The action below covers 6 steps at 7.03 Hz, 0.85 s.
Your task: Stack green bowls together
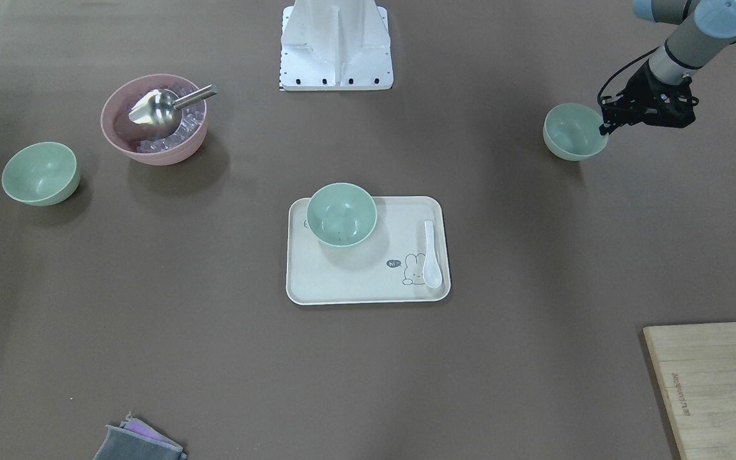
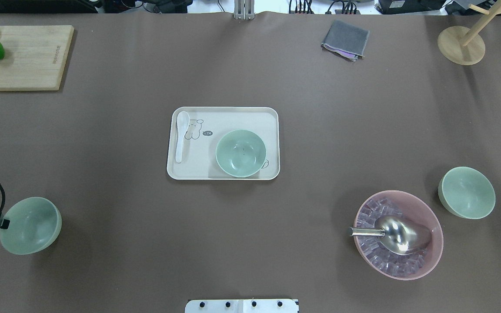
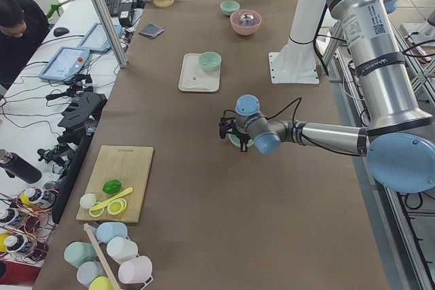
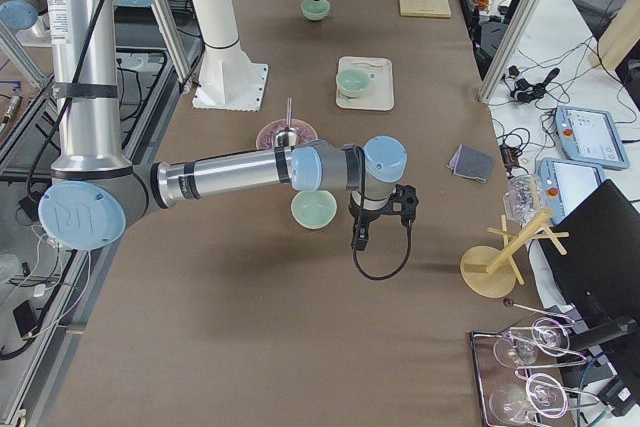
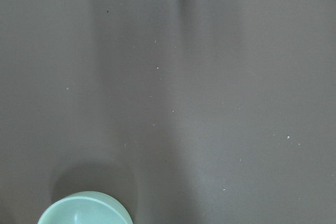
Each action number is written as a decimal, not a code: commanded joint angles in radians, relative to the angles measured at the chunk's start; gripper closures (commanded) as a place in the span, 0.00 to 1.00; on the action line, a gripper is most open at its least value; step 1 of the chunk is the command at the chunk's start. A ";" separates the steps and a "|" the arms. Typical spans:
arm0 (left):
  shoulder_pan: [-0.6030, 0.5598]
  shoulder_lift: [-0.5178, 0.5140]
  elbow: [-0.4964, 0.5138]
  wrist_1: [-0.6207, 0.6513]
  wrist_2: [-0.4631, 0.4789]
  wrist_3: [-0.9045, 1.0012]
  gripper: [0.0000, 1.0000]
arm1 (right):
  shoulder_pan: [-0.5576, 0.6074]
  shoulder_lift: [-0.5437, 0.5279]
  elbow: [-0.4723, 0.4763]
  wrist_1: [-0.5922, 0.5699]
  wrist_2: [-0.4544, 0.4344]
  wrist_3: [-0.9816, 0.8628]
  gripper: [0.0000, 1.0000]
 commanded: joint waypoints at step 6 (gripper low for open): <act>-0.244 -0.364 -0.099 0.522 -0.205 -0.015 1.00 | -0.199 -0.022 0.102 0.003 -0.078 0.083 0.00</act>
